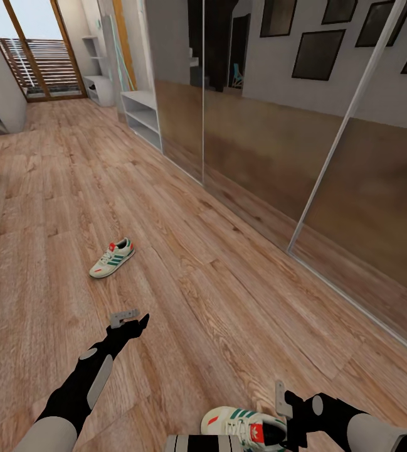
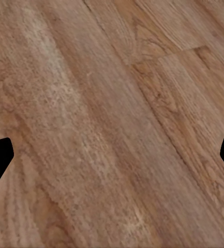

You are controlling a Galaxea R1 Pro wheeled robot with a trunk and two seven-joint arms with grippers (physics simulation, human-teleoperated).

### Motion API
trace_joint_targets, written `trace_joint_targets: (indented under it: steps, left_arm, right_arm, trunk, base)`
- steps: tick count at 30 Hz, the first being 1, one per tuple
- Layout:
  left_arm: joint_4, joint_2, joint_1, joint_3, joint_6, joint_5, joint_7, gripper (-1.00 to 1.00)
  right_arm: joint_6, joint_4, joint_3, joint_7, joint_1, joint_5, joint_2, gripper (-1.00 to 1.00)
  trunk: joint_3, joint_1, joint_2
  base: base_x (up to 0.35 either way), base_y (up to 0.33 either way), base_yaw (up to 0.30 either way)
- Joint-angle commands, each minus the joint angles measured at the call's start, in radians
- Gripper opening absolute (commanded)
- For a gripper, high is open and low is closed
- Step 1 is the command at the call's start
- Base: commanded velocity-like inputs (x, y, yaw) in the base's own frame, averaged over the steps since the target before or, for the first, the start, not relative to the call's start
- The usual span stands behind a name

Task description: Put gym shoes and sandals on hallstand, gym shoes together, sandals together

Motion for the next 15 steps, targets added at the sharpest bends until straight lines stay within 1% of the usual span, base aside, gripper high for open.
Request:
trace_joint_targets:
  steps: [1, 13, 15]
  left_arm:
    - [0.0, 0.0, 0.0, 0.0, 0.0, 0.0, 0.0, 1.0]
    - [0.0, 0.0, 0.0, 0.0, 0.0, 0.0, 0.0, 1.0]
    - [0.0, 0.0, 0.0, 0.0, 0.0, 0.0, 0.0, 1.0]
  right_arm:
    - [0.0, 0.0, 0.0, 0.0, 0.0, 0.0, 0.0, 1.0]
    - [0.0, 0.0, 0.0, 0.0, 0.0, 0.0, 0.0, 1.0]
    - [0.0, 0.0, 0.0, 0.0, 0.0, 0.0, 0.0, 1.0]
  trunk:
    - [0.0, 0.0, 0.0]
    - [0.0, 0.0, 0.0]
    - [-0.008, 0.001, 0.0]
  base:
    - [0.002, -0.001, 0.0]
    - [0.0, 0.0, 0.0]
    - [0.0, 0.0, 0.0]
